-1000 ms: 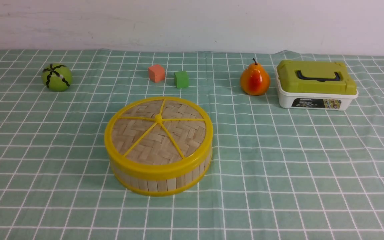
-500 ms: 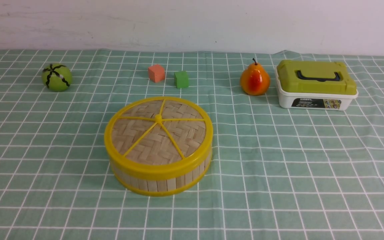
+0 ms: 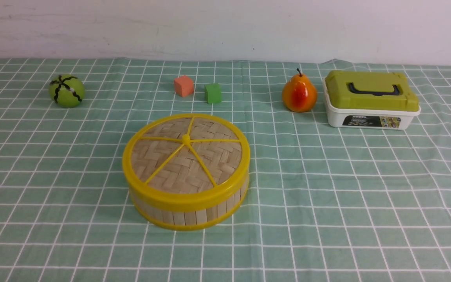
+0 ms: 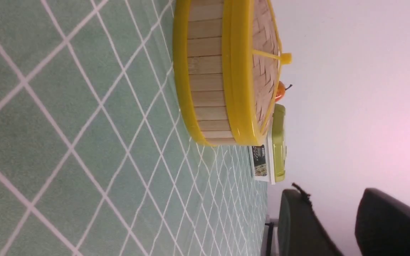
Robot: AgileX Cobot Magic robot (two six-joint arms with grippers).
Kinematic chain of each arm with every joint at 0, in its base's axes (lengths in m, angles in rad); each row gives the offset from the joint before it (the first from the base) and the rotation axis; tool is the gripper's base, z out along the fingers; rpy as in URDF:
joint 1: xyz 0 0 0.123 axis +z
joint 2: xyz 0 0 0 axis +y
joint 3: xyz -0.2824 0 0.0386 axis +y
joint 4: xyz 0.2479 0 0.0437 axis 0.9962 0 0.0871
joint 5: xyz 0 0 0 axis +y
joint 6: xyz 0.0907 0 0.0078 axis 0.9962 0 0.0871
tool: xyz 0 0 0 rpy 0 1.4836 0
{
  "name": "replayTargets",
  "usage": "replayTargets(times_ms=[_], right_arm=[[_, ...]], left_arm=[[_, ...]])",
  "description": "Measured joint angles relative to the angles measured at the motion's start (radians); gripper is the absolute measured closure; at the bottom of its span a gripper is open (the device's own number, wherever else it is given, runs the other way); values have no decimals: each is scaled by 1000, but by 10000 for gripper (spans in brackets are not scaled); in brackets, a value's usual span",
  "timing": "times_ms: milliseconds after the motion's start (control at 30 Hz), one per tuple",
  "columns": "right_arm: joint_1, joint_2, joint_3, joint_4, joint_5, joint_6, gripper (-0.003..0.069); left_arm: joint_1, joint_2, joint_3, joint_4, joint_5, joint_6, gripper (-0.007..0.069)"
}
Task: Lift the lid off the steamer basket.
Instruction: Use the left arm to lift the lid of the steamer
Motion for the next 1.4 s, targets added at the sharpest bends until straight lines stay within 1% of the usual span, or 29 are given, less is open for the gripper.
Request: replayTargets(times_ms=[67, 133, 267, 300, 367, 400, 433, 467, 500, 533, 600, 667, 700, 767, 800, 900, 933, 967, 1033, 1133, 1167, 1233, 1300, 1400], right_arm=[[0, 0, 0, 0, 0, 0, 418], [0, 0, 0, 0, 0, 0, 418], [0, 0, 0, 0, 0, 0, 418], [0, 0, 0, 0, 0, 0, 418], [0, 0, 0, 0, 0, 0, 418], [0, 0, 0, 0, 0, 0, 418], [0, 0, 0, 0, 0, 0, 418], [0, 0, 0, 0, 0, 0, 418], [0, 0, 0, 0, 0, 0, 418], [0, 0, 0, 0, 0, 0, 418], [0, 0, 0, 0, 0, 0, 418], [0, 0, 0, 0, 0, 0, 418], [0, 0, 0, 0, 0, 0, 418], [0, 0, 0, 0, 0, 0, 418], [0, 0, 0, 0, 0, 0, 418], [0, 0, 0, 0, 0, 0, 418], [0, 0, 0, 0, 0, 0, 418], [0, 0, 0, 0, 0, 0, 418], [0, 0, 0, 0, 0, 0, 418], [0, 0, 0, 0, 0, 0, 418], [0, 0, 0, 0, 0, 0, 418], [0, 0, 0, 0, 0, 0, 418], [0, 0, 0, 0, 0, 0, 418], [0, 0, 0, 0, 0, 0, 418]], left_arm=[[0, 0, 0, 0, -11, 0, 386], [0, 0, 0, -1, -59, 1, 386], [0, 0, 0, -27, -217, 8, 386], [0, 0, 0, -27, -225, 10, 386], [0, 0, 0, -30, -327, 35, 393], [0, 0, -2, -26, -351, 56, 409], [0, 0, -20, -9, -359, 103, 442], [0, 2, -50, 7, -346, 137, 471], [0, 4, -58, 10, -340, 146, 488], [0, 40, -125, 44, -306, 221, 553], [0, 118, -233, 76, -239, 296, 628], [0, 294, -381, 119, -124, 397, 637], [0, 328, -409, 126, -100, 414, 637], [0, 473, -527, 160, 16, 482, 637], [0, 648, -670, 211, 197, 553, 637], [0, 930, -928, 318, 458, 635, 637], [0, 969, -946, 334, 475, 640, 637], [0, 1098, -1081, 392, 601, 646, 637], [0, 1218, -1197, 429, 702, 645, 637], [0, 1374, -1362, 437, 818, 617, 637], [0, 1381, -1370, 435, 818, 615, 637], [-4, 1466, -1479, 392, 867, 600, 637], [-26, 1532, -1547, 382, 888, 595, 637], [-102, 1668, -1668, 434, 899, 556, 637]])
